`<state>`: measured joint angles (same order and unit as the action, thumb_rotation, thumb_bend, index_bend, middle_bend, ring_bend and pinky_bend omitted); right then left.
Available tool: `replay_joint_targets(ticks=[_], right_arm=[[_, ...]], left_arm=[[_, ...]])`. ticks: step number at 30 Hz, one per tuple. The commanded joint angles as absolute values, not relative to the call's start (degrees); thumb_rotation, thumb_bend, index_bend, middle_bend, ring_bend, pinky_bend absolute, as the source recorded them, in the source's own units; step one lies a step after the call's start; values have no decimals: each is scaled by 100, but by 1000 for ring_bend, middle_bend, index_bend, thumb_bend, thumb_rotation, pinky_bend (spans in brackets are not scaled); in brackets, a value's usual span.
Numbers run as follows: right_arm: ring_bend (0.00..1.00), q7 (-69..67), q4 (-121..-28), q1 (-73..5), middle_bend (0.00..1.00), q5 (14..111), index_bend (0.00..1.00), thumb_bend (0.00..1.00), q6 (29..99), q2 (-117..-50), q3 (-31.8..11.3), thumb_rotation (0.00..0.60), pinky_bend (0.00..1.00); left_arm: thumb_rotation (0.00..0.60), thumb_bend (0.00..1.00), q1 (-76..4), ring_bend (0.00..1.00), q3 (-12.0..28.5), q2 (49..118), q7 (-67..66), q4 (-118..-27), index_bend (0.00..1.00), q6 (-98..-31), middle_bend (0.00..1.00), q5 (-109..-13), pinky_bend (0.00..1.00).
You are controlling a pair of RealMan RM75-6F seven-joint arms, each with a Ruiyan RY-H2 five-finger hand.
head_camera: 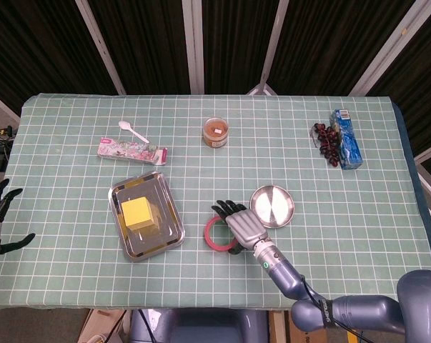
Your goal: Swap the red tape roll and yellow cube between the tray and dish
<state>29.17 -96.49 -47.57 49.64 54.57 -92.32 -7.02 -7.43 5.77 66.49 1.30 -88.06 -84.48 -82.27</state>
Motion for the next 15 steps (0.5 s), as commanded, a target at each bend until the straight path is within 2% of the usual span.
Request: replay_joint_targets(ticks=[1,6,9,12,15], right_arm=[[0,2807,-9925,-4666,0,5043,37,3,5513,-8987,-675,600,106],[0,2649,-10560,-4255,0,5536,36,0,6145,-8240,-585,600,97],[0,2498,-10914,-3765,0,6008,36,0,6815,-7590,-384,600,87],[0,2088,-11102,-3204,0,6513,36,0,7320,-6962,-28,600,70],[0,1518,-11033,-2672,0,6994,36,0,7706,-6517,332,600,50]], left_arm=[[600,0,-750,0,583,6669,131,-8812,161,-8458,0,-8238,0],[600,0,-772,0,607,6751,229,-8808,158,-8536,0,-8328,0],[600,0,-844,0,630,6772,144,-8849,158,-8486,0,-8359,5],[600,0,-1086,0,745,6704,-140,-9044,158,-8209,0,-8310,10],[600,0,-1490,0,866,6507,-387,-9457,157,-7529,0,-8114,10]])
